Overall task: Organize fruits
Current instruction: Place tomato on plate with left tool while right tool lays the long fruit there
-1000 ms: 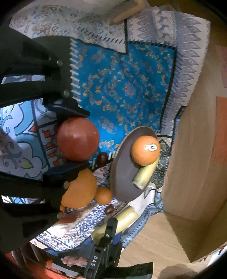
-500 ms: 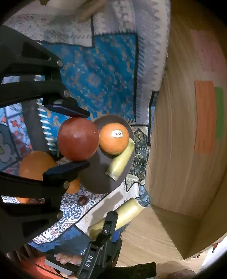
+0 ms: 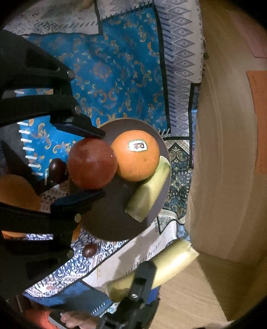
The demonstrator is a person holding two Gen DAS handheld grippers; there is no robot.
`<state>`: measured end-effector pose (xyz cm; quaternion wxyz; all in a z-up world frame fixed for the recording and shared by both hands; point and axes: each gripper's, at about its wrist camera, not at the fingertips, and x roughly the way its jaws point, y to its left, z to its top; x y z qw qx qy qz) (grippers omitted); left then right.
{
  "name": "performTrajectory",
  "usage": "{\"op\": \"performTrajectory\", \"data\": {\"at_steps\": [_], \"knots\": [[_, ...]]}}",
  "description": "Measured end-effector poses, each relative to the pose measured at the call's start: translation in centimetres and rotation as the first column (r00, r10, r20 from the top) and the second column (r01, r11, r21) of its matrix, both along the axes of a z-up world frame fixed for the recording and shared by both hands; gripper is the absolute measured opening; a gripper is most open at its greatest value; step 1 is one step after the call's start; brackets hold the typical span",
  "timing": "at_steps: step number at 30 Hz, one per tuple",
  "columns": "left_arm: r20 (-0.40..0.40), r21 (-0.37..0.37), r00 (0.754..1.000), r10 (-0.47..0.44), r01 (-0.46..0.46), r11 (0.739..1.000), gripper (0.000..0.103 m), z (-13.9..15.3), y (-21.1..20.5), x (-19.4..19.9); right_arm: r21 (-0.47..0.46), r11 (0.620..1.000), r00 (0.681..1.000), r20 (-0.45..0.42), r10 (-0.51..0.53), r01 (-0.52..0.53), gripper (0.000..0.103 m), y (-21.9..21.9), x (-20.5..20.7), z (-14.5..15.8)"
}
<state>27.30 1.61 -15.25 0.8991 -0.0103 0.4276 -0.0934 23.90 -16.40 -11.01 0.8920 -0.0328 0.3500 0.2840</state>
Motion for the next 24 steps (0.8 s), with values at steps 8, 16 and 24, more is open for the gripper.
{"op": "performTrajectory", "data": {"at_steps": [8,16,24], "knots": [[-0.005,-0.025,1.000,-0.004,0.003,1.000,0.053,-0.7,0.2,0.6,-0.017,0.999,0.998,-0.052,0.028,-0.029,0.034,1.9,2.5,-1.2],[0.024,-0.054,1.000,-0.001,0.002,0.999,0.072,-0.6,0.8,0.3,-0.050,0.998,0.993,-0.109,0.039,-0.044,0.034,3.6,4.4,-2.2],[0.061,-0.057,0.998,0.019,-0.015,0.998,0.072,0.1,1.2,-0.2,-0.086,0.994,0.990,-0.134,0.055,-0.066,0.034,5.2,5.2,-2.9]]}}
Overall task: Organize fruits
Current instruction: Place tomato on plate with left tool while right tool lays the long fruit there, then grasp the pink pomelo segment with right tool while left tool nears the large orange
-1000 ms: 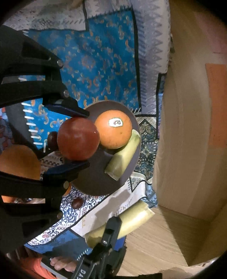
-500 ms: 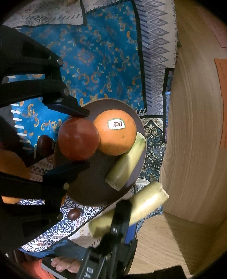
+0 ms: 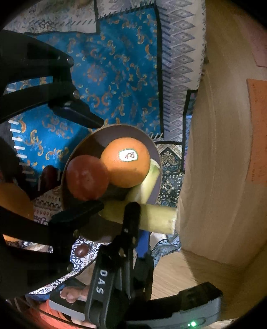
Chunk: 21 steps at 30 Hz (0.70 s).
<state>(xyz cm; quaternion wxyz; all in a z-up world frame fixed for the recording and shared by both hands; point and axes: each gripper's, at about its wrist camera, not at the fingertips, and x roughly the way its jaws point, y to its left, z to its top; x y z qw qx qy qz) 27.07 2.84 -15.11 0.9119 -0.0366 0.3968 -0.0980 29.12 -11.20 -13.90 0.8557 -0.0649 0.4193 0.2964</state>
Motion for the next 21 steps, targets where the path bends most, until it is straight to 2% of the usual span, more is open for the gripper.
{"op": "performTrajectory", "data": {"at_steps": [7,11,21], "knots": [[0.018,-0.022,0.999,0.039,-0.038,0.999,0.072,0.9,1.2,-0.5,0.011,1.000,1.000,0.004,-0.017,0.017,0.037,0.1,0.3,0.4],[0.039,-0.012,0.998,0.055,-0.055,0.998,0.072,1.6,1.5,-1.2,0.017,0.999,0.997,0.062,-0.039,0.038,0.050,-0.4,-0.6,1.7],[0.104,0.015,0.992,0.064,-0.066,0.998,0.072,4.0,1.3,-4.2,0.019,0.998,0.991,0.123,-0.057,0.055,0.051,-1.9,-4.1,3.3]]}}
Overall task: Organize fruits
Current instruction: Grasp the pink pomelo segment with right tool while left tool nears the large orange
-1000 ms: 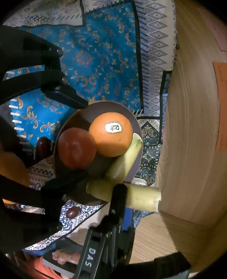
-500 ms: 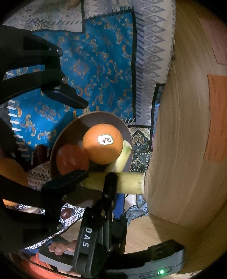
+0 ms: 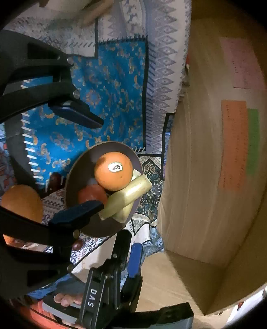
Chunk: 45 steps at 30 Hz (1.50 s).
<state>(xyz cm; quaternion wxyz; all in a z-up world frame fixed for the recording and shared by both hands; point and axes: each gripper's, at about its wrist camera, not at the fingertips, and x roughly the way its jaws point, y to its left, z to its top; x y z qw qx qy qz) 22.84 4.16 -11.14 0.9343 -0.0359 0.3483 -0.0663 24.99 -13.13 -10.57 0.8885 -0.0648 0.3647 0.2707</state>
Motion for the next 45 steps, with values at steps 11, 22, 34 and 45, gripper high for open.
{"op": "performTrajectory", "data": {"at_steps": [11,22,34,45], "knots": [[0.053,0.038,0.998,0.027,-0.029,0.999,0.080,1.3,-0.2,-6.0,0.050,0.999,0.998,0.056,-0.023,0.020,0.059,-1.7,-5.9,1.0],[0.051,0.062,0.998,0.046,-0.049,0.997,0.087,0.3,-0.3,-11.6,0.058,0.998,0.998,0.069,-0.014,0.010,0.069,-1.4,-11.9,-0.6],[-0.011,0.074,0.997,0.070,-0.069,0.995,0.090,-3.0,0.4,-14.6,0.013,1.000,0.999,0.032,0.017,-0.018,0.085,0.8,-15.3,-4.2],[-0.045,0.053,0.997,0.070,-0.068,0.996,0.090,-4.0,0.6,-13.8,0.017,1.000,1.000,-0.001,0.004,-0.004,0.077,0.6,-14.3,-5.4]]}}
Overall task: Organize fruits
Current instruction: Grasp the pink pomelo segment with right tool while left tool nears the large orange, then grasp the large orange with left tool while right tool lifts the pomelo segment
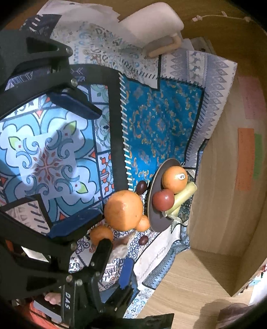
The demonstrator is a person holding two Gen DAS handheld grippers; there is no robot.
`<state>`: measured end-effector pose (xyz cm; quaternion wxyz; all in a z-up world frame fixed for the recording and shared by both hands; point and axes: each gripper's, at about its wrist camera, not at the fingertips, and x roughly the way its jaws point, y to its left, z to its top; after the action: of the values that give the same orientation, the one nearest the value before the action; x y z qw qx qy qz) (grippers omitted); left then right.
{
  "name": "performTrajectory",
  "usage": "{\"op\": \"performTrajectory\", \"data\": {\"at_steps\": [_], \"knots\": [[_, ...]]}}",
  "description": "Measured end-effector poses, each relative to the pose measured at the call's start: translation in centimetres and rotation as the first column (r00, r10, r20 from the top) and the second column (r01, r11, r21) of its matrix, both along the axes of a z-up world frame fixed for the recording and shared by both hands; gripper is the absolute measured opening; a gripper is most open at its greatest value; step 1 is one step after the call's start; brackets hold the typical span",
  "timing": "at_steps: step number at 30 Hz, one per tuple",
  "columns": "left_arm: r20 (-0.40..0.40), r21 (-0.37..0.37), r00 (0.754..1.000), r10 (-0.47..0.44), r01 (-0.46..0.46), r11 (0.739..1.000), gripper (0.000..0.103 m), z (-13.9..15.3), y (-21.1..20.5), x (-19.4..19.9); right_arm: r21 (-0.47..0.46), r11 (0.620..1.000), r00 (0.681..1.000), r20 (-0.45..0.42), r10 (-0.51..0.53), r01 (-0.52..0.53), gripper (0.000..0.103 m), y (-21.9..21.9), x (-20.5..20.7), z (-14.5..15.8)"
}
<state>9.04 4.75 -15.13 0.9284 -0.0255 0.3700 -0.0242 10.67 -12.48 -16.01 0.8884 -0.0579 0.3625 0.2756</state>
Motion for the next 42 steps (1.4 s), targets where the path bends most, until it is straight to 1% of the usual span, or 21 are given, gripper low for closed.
{"op": "performTrajectory", "data": {"at_steps": [1,3,4,6,9,12,14,17,19,23,28,30,32,38,40,42], "knots": [[-0.002,-0.002,1.000,-0.005,0.005,1.000,0.090,0.0,-0.1,0.2,0.008,1.000,1.000,-0.008,0.011,-0.011,0.074,-0.1,0.0,0.1],[-0.003,-0.002,1.000,-0.017,0.017,1.000,0.090,0.0,-0.6,0.6,0.013,0.999,0.999,-0.014,0.032,-0.031,0.061,-0.3,-0.2,0.3],[-0.003,-0.001,1.000,-0.022,0.022,1.000,0.090,0.1,-0.8,0.8,-0.001,0.999,0.999,-0.005,0.035,-0.035,0.058,-0.5,-0.4,0.5],[-0.001,-0.003,0.999,-0.037,0.037,0.999,0.090,0.2,-1.3,1.3,-0.029,0.999,0.999,0.008,0.033,-0.033,0.048,-0.6,-0.7,0.6],[0.003,-0.001,0.998,-0.058,0.058,0.998,0.090,0.2,-2.1,1.8,-0.056,0.998,0.999,0.003,0.032,-0.032,0.042,-1.4,-0.7,0.6],[0.005,0.010,0.998,-0.069,0.069,0.998,0.090,0.2,-2.9,2.4,-0.075,0.997,1.000,-0.021,0.016,-0.017,0.040,-2.6,-0.4,0.1],[-0.002,0.009,0.997,-0.077,0.077,0.997,0.090,0.0,-3.2,2.9,-0.072,0.997,0.998,-0.057,-0.005,0.001,0.040,-3.4,0.2,-0.6],[-0.013,0.002,0.996,-0.083,0.083,0.997,0.090,-0.2,-3.6,3.6,-0.013,1.000,0.994,-0.113,-0.001,-0.001,0.040,-4.1,0.9,-1.1],[-0.020,-0.003,0.996,-0.088,0.087,0.996,0.090,-0.3,-3.8,4.0,0.004,1.000,0.991,-0.131,0.009,-0.008,0.040,-4.0,1.3,-1.3],[-0.019,0.002,0.995,-0.099,0.099,0.995,0.090,-0.2,-4.4,4.5,-0.003,1.000,0.988,-0.151,0.026,-0.027,0.040,-3.2,1.5,-2.0],[-0.029,0.000,0.994,-0.110,0.110,0.994,0.090,-0.6,-5.0,5.3,-0.037,0.999,0.991,-0.129,0.029,-0.034,0.040,-2.2,1.6,-2.1],[-0.034,-0.007,0.993,-0.116,0.116,0.993,0.090,-0.7,-5.2,5.7,-0.045,0.999,0.994,-0.110,0.012,-0.017,0.033,-2.2,1.4,-2.2],[-0.039,-0.014,0.992,-0.120,0.120,0.993,0.090,-0.9,-5.4,6.0,-0.051,0.999,0.995,-0.097,0.008,-0.012,0.029,-2.1,1.2,-2.2],[-0.063,-0.039,0.990,-0.124,0.122,0.992,0.089,-1.5,-5.6,7.2,-0.042,0.999,0.996,-0.091,-0.004,0.000,0.027,-2.5,1.5,-1.7],[-0.072,-0.053,0.990,-0.122,0.118,0.992,0.082,-1.7,-5.6,7.6,-0.038,0.999,0.996,-0.085,-0.016,0.013,0.023,-2.8,1.7,-1.4],[-0.086,-0.070,0.988,-0.128,0.122,0.990,0.077,-2.0,-5.6,7.9,-0.021,1.000,0.996,-0.090,-0.024,0.022,0.023,-3.3,2.0,-1.1]]}}
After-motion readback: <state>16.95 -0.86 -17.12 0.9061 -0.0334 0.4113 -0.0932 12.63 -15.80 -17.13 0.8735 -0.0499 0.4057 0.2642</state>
